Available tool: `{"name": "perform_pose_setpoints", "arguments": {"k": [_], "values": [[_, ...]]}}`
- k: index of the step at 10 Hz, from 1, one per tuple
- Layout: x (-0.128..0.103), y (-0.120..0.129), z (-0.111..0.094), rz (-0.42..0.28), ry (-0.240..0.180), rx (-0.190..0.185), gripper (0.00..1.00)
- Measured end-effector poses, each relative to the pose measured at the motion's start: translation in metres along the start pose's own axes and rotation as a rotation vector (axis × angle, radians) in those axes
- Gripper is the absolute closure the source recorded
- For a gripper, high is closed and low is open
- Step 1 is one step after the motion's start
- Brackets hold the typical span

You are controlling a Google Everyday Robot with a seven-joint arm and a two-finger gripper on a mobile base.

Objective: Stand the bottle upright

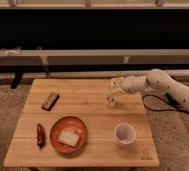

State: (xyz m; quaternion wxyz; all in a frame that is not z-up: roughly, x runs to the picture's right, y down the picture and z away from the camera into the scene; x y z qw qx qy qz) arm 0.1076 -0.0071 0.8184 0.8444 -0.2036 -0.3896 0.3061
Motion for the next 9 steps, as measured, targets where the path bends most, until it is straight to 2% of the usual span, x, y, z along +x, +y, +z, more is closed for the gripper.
{"name": "perform_pose_setpoints", "arguments": {"k": [1, 2, 5, 7, 8, 9], "values": [[-0.001, -0.001, -0.001, 0.002, 0.029, -0.012, 0.2], [-0.001, 0.0, 0.0, 0.002, 0.081, -0.03, 0.2], [0.001, -0.002, -0.015, -0.007, 0.289, -0.04, 0.2], [0.007, -0.006, -0.029, -0.012, 0.392, -0.041, 0.2], [0.005, -0.005, -0.027, -0.018, 0.412, -0.049, 0.2], [0.007, -0.005, -0.03, -0.015, 0.414, -0.046, 0.2]]}}
